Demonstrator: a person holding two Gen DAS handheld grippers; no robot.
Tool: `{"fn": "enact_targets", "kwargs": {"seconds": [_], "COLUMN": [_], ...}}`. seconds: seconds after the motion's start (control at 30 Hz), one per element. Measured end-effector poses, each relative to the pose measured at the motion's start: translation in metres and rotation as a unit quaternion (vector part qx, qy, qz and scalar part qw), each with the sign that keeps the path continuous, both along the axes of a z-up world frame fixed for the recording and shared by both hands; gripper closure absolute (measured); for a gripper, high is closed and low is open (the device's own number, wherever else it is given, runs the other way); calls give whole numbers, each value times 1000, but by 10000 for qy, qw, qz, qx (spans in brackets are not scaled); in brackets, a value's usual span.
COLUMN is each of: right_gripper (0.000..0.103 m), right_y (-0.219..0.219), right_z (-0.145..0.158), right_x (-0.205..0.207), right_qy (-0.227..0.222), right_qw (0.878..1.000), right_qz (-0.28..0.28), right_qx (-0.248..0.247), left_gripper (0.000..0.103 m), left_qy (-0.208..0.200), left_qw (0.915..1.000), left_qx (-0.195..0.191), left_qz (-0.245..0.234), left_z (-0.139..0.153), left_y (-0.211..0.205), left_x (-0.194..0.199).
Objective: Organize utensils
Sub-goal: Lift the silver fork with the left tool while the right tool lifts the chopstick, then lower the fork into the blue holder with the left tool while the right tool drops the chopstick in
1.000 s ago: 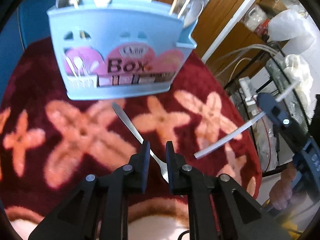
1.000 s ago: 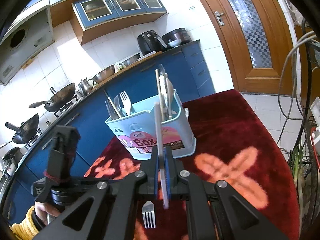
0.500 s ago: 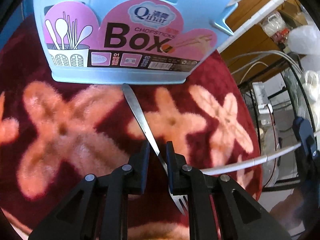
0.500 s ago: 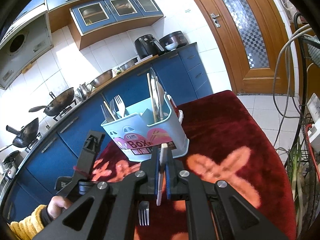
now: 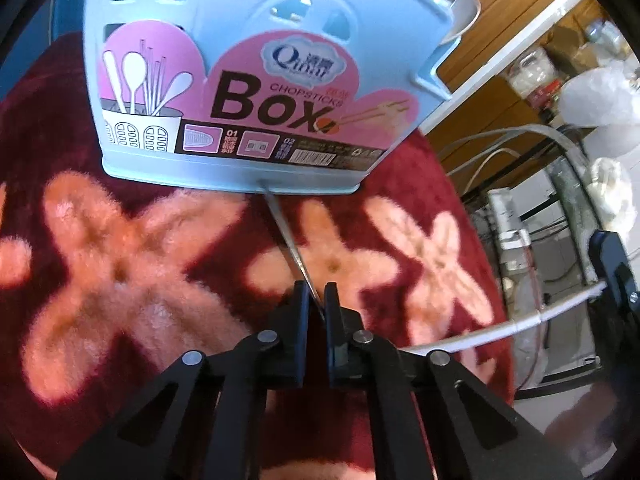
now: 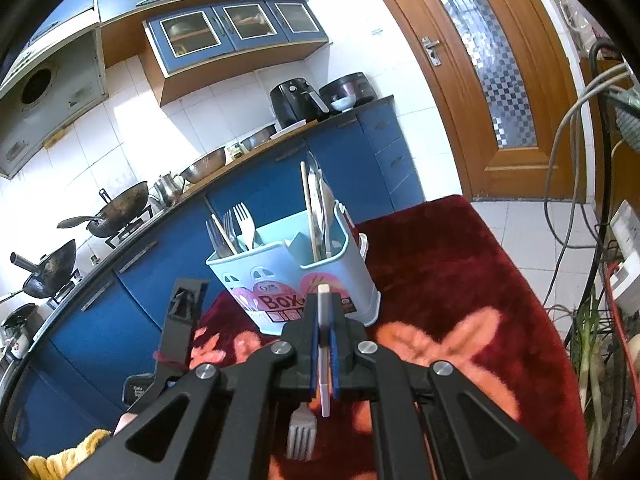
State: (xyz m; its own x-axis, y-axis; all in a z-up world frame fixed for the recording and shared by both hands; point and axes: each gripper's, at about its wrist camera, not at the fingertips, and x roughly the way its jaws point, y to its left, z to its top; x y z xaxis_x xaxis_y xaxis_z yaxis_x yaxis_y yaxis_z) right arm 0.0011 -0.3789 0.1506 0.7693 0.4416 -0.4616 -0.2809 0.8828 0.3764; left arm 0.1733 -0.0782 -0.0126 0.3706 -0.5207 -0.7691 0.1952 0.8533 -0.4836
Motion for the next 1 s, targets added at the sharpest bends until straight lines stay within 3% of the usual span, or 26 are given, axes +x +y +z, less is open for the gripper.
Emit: {"fn": "enact_targets", "kwargs": {"seconds": [0.17, 0.5, 0.8, 1.0], "right_gripper": [97, 97, 97, 97], "right_y": [4, 27, 48, 63], "right_z": [7, 35, 78, 98], "right_x": [0, 7, 29, 52], "right_qy": [-78, -367, -804, -1023], "right_qw": [10000, 9990, 9954, 9916], "right_qz": [16, 141, 116, 19], "right_qx": [-46, -226, -515, -796], "left_gripper": [103, 103, 103, 103], "left_qy": [-451, -1412, -2531, -3242], "left_qw": [9987, 9894, 9664, 9428], "left_qx": [-249, -274, -76, 140], "left_qz": [19, 200, 450, 756], "left_z": [21, 80, 145, 182], "left_y": [11, 40, 60, 69], "left_x": [-16, -35, -29, -3]}}
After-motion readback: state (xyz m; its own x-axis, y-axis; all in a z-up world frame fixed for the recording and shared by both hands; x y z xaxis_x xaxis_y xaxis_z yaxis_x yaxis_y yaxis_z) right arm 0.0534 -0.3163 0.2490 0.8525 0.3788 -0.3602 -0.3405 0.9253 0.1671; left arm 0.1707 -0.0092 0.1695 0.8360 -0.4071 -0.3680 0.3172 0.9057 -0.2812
